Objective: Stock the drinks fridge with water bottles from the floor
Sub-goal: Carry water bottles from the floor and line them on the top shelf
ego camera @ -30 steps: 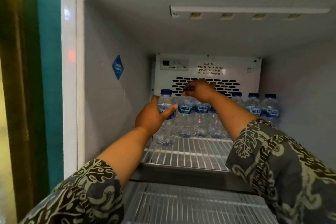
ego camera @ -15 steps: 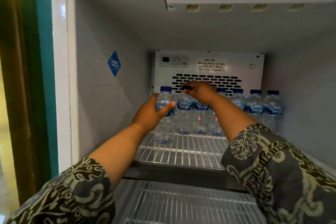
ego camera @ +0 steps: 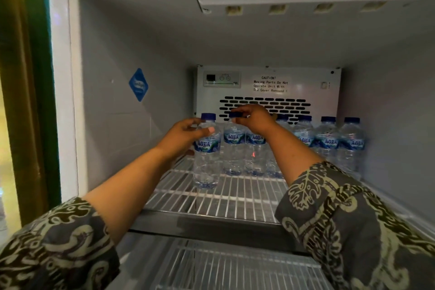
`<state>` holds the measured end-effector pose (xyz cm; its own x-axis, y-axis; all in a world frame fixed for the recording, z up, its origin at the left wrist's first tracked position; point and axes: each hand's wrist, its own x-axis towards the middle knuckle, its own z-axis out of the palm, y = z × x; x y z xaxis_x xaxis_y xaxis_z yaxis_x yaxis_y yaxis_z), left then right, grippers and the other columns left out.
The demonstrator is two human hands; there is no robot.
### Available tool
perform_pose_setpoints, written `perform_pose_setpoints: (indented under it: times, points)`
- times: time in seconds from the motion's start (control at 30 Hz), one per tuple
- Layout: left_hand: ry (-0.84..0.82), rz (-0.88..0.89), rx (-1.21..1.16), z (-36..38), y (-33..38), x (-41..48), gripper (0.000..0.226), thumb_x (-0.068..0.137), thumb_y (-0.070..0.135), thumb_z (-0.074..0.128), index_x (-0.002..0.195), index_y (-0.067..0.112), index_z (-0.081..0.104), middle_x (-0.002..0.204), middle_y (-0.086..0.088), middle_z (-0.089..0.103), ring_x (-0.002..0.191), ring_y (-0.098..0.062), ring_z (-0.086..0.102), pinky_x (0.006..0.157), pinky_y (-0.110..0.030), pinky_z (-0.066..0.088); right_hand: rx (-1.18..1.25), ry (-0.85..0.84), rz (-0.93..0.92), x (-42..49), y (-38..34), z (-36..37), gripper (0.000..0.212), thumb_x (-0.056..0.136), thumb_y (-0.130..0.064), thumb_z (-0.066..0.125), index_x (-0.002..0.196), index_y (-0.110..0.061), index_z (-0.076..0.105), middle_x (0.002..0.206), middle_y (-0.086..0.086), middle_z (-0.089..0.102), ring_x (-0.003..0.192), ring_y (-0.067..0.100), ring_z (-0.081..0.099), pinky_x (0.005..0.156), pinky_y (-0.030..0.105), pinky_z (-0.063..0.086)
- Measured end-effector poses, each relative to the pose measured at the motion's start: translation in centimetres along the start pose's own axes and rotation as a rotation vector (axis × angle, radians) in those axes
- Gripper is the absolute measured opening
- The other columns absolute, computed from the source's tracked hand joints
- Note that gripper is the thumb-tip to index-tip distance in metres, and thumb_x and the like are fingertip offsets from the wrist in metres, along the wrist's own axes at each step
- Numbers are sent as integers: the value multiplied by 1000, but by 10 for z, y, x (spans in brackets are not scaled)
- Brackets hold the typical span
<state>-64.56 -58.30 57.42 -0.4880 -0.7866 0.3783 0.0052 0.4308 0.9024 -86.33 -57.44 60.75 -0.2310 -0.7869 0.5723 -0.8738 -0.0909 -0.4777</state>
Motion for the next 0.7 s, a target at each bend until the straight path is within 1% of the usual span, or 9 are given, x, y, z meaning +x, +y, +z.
perform_pose_setpoints:
  times: [0.1,0.17,0.23,0.27,0.33,0.4,0.5,0.6,0.7]
  points:
    - [58,-19,-14,4,2,4,27,89,22,61,114,17,51,107,-7,61,80,-14,62,68,-30,52,-80,8,13,-5,-1,-3,35,87,-40,62,121,-31,61,131,-1,58,126,25,44,111,63,3]
    - [93,-15,-3,8,2,10,33,89,23,61,119,13,51,109,-10,61,78,-15,62,66,-29,51,-124,10,3,-8,-3,-4,36,89,-40,59,124,-31,58,135,-2,54,130,25,41,111,62,0]
    - [134,-10,-11,11,1,19,41,90,20,61,127,8,48,111,-12,60,77,-16,60,61,-24,50,-158,-2,-13,-10,-4,-4,38,92,-41,55,129,-31,55,142,-2,48,133,25,39,113,59,5]
    - [155,-9,-13,13,0,25,44,89,18,61,130,6,47,115,-13,59,81,-18,60,61,-24,49,-170,-18,-21,-10,-3,-4,39,93,-40,52,131,-31,53,144,-1,45,133,25,39,115,55,11]
    - [198,-10,-7,14,-3,35,50,88,16,63,133,5,44,123,-14,57,94,-23,59,72,-29,49,-128,-51,-43,-11,-1,-3,38,95,-37,49,132,-28,51,144,2,45,131,26,42,113,47,25]
    - [231,-14,-19,15,-7,45,53,87,15,65,134,5,44,131,-16,54,107,-29,58,80,-32,47,-43,-50,-81,-11,-1,-3,36,97,-28,48,132,-21,53,141,7,48,128,27,45,108,38,35]
    - [216,-37,-28,17,-12,55,54,87,14,64,136,6,43,135,-17,51,116,-32,55,83,-34,47,-2,-55,-103,-11,-2,-3,35,98,-21,46,132,-14,53,139,11,50,127,27,46,105,31,35]
    - [147,-66,-11,20,-15,60,54,88,17,64,137,9,42,137,-15,50,112,-30,55,79,-36,50,18,-49,-77,-11,-3,-2,34,99,-26,43,130,-15,56,138,10,51,126,27,47,105,33,37]
    - [124,-96,15,20,-16,64,57,87,22,65,137,12,41,138,-15,48,117,-33,54,91,-44,48,38,-45,-70,-12,-3,-3,35,100,-28,41,130,-15,55,139,8,51,128,26,46,103,31,35]
